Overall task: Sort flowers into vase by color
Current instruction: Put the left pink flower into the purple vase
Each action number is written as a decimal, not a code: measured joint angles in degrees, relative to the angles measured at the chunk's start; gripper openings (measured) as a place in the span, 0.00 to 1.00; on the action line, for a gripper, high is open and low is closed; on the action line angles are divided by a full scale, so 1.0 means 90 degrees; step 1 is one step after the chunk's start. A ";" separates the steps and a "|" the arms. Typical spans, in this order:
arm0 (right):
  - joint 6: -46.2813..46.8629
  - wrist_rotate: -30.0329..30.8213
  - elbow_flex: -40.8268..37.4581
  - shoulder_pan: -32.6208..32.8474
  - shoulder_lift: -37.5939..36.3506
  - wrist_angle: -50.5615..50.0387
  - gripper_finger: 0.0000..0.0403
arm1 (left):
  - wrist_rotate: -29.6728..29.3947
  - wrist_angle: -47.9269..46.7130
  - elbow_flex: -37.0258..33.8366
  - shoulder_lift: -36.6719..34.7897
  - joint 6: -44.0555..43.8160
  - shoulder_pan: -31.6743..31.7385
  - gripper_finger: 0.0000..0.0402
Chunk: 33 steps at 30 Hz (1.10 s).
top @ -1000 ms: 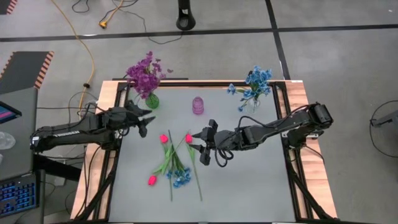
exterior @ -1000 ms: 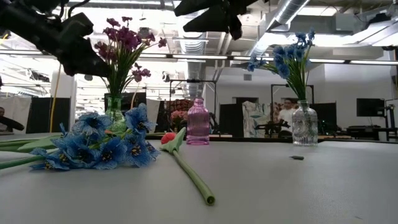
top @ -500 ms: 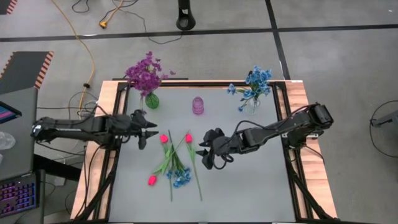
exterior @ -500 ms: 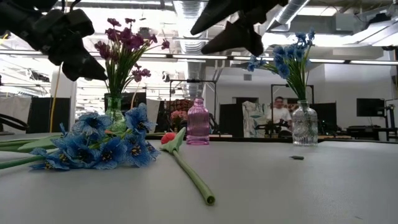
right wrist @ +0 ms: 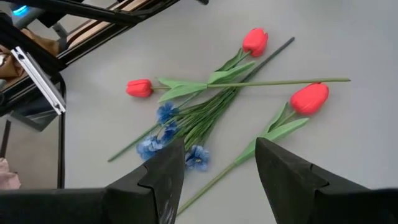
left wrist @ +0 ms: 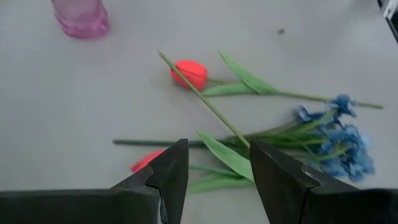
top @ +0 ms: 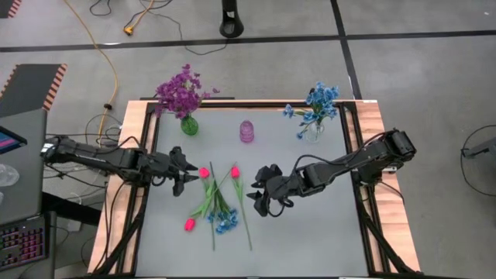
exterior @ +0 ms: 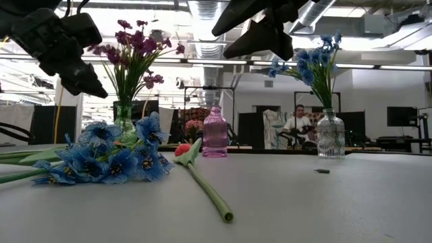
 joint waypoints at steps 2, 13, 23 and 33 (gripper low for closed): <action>0.0000 -0.0001 0.0000 -0.0001 0.0000 0.0000 0.56 | 0.0001 -0.0003 0.0000 0.0138 -0.0202 -0.0181 0.39; -0.0017 -0.0001 0.0000 -0.0001 0.0000 0.0002 0.56 | 0.0003 0.0383 0.0000 0.1136 -0.1411 -0.1310 0.39; -0.0017 -0.0001 0.0000 -0.0001 0.0000 0.0005 0.56 | 0.0001 0.1331 0.0000 0.2172 -0.2182 -0.1957 0.39; -0.0017 -0.0001 0.0000 -0.0001 0.0000 0.0002 0.56 | -0.0002 0.1989 0.0000 0.3207 -0.2747 -0.2173 0.39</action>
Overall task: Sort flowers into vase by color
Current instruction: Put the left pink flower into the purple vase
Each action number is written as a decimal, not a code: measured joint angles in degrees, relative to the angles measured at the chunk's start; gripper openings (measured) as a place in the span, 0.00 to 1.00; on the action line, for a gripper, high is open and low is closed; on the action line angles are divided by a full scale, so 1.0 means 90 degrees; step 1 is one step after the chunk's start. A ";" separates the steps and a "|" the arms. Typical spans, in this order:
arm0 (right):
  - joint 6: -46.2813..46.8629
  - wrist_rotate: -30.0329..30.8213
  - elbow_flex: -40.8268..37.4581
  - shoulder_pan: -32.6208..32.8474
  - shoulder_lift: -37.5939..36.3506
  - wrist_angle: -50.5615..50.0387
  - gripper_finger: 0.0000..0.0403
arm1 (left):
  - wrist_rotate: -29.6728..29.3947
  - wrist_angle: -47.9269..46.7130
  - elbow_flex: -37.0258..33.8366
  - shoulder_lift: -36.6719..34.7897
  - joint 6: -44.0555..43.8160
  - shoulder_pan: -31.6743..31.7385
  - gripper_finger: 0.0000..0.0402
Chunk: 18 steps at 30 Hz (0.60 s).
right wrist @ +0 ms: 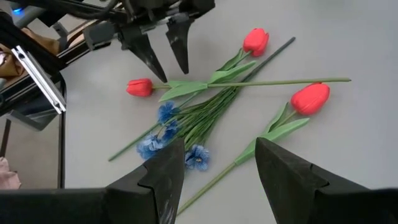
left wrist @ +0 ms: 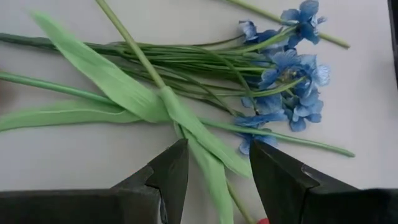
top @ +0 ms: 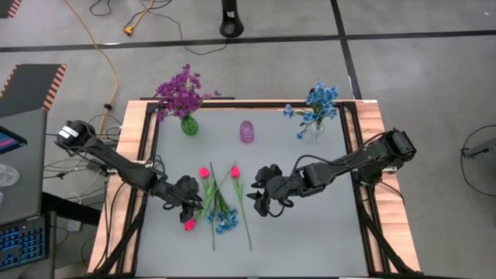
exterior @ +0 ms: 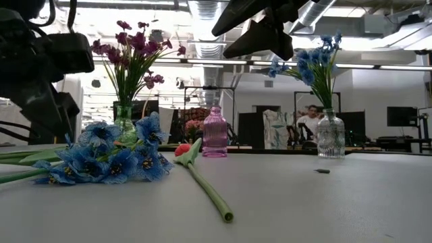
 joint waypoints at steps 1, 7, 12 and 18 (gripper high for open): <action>0.0002 0.0000 0.0000 0.0000 0.0000 0.0002 0.56 | 0.0000 0.0084 0.0000 0.0109 0.0000 -0.0010 0.39; 0.0002 0.0000 0.0000 0.0000 0.0000 0.0002 0.56 | 0.0073 0.0256 0.0000 0.0641 -0.0216 -0.0010 0.39; -0.0176 0.0000 0.0000 0.0000 0.0000 0.0013 0.56 | 0.0328 0.0667 0.0000 0.1060 -0.0279 -0.0010 0.39; -0.0314 0.0000 0.0000 0.0000 0.0000 0.0053 0.56 | 0.0330 0.0951 0.0024 0.1374 -0.0302 -0.0010 0.39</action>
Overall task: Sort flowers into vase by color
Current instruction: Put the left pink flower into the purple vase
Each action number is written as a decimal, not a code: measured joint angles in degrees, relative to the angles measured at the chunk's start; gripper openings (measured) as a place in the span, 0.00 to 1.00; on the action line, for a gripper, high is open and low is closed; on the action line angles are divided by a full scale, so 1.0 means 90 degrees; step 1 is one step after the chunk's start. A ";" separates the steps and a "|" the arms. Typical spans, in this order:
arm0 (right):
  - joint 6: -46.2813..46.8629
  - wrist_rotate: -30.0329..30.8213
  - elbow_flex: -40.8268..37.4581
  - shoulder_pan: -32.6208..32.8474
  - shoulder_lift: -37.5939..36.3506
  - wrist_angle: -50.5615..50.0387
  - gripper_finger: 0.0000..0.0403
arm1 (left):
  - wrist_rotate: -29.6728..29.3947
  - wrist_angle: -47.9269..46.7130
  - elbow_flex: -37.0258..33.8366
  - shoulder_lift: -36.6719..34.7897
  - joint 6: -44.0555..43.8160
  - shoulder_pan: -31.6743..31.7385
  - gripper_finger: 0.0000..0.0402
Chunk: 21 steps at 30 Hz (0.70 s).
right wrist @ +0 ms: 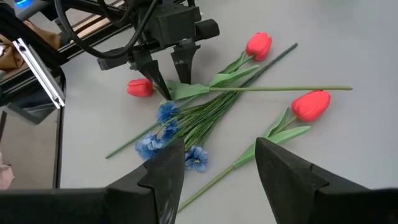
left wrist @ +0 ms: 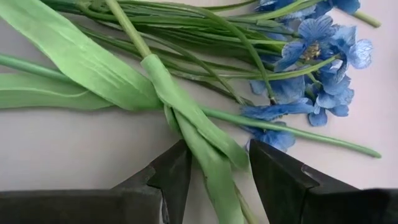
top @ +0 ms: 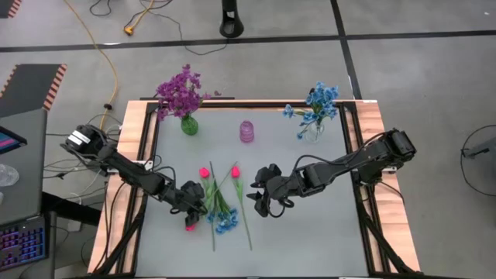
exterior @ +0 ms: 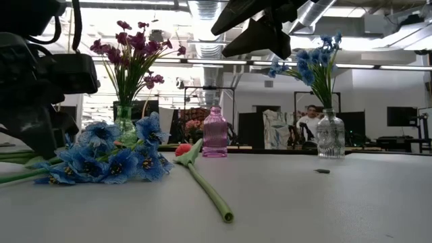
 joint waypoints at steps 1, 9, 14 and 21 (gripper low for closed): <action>-0.0002 0.0000 0.0000 0.0000 0.0000 0.0000 0.56 | -0.0001 0.0013 0.0000 0.0006 -0.0029 0.0000 0.39; -0.0024 0.0000 0.0000 0.0000 0.0000 -0.0002 0.56 | 0.0120 -0.0168 -0.0024 -0.0343 -0.0048 0.0002 0.23; -0.0031 0.0000 0.0000 0.0000 0.0000 -0.0002 0.55 | 0.0057 -0.0317 -0.0024 -0.0639 -0.0034 0.0002 0.09; -0.0347 0.0000 0.0000 0.0000 0.0000 0.0136 0.56 | 0.0013 -0.0320 -0.0024 -0.0797 -0.0028 0.0002 0.01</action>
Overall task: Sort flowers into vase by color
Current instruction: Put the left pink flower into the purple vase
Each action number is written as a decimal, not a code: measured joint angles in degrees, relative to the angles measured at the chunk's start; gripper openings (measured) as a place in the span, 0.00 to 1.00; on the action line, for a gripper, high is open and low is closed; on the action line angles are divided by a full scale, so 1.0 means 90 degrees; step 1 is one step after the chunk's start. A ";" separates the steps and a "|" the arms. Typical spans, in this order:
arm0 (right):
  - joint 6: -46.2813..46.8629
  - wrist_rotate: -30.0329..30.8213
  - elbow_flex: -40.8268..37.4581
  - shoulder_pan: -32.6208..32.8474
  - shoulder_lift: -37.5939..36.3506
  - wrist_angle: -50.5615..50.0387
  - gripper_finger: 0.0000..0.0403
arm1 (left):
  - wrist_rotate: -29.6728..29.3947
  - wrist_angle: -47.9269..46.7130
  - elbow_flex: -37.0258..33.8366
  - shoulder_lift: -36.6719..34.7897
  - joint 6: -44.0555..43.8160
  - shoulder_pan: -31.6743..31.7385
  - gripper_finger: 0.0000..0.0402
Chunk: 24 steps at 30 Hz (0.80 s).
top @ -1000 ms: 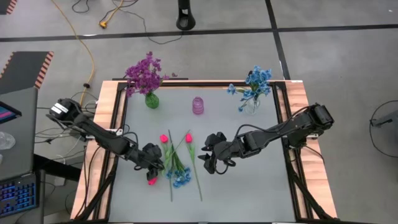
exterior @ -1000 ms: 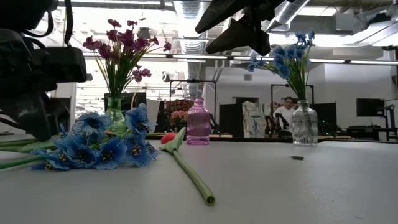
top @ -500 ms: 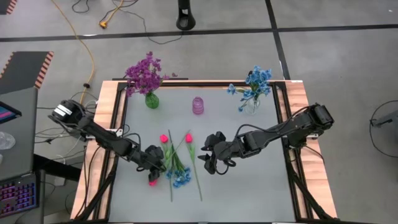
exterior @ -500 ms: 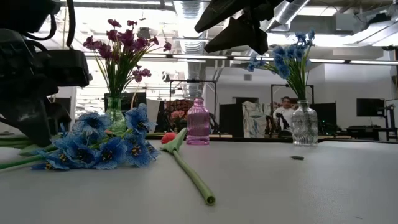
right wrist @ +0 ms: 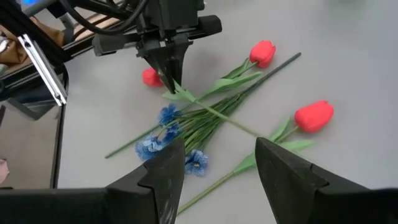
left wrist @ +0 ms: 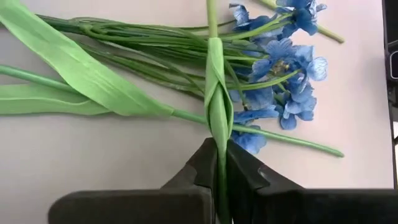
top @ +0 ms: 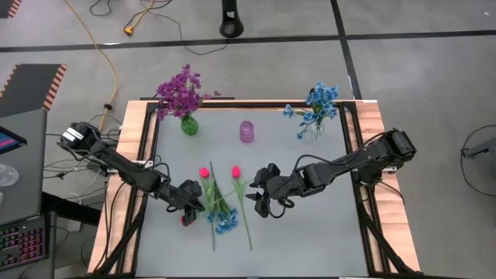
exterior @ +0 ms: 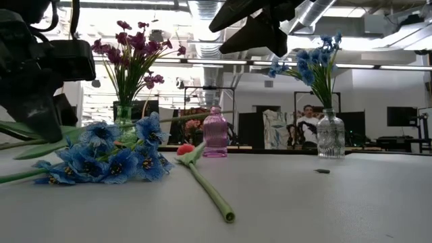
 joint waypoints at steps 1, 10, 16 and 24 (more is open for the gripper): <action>-0.0057 0.0000 0.0000 0.0000 0.0000 0.0017 0.55 | 0.0000 0.0007 0.0000 0.0000 0.0000 0.0000 0.01; -0.1577 -0.0675 0.0003 -0.0017 0.0000 0.0867 0.55 | -0.0363 -0.0014 0.0385 0.0000 0.1309 0.0084 0.00; -0.2399 -0.0842 0.0363 -0.0017 0.0000 0.0814 0.55 | -0.1023 -0.0016 0.0989 0.0000 0.3258 0.0378 0.00; -0.3455 -0.0833 0.0983 -0.0017 0.0000 0.0610 0.55 | -0.1140 -0.0211 0.1712 0.0071 0.4943 0.0992 0.00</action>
